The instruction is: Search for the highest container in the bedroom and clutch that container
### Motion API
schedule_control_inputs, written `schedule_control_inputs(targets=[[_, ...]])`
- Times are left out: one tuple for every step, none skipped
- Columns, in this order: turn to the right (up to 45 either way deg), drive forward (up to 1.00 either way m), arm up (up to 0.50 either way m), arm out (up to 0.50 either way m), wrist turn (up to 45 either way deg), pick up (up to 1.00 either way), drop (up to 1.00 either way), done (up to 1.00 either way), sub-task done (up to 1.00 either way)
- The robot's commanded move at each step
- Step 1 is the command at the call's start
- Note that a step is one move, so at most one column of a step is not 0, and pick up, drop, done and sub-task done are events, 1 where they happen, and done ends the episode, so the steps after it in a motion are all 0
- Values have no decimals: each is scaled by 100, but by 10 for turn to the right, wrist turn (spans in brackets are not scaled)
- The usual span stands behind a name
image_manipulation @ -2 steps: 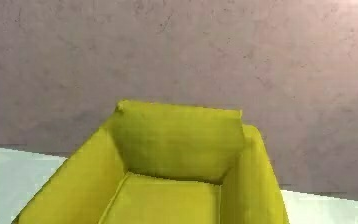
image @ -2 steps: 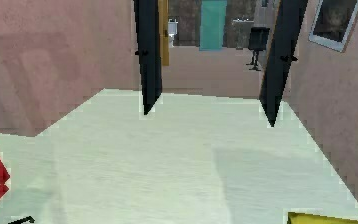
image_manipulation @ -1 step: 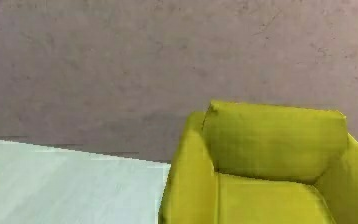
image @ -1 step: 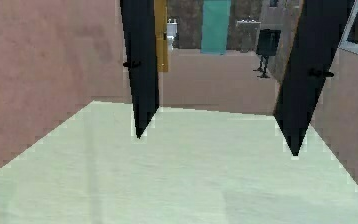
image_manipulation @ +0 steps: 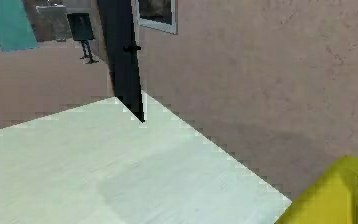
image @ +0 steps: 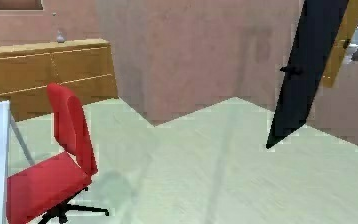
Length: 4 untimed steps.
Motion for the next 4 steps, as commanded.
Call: schedule_control_inputs(targets=[[0, 100, 0, 0, 0, 0, 0, 0, 0], [-330, 0, 0, 0, 0, 0, 0, 0, 0], [0, 5, 0, 0, 0, 0, 0, 0, 0], [60, 0, 0, 0, 0, 0, 0, 0, 0]])
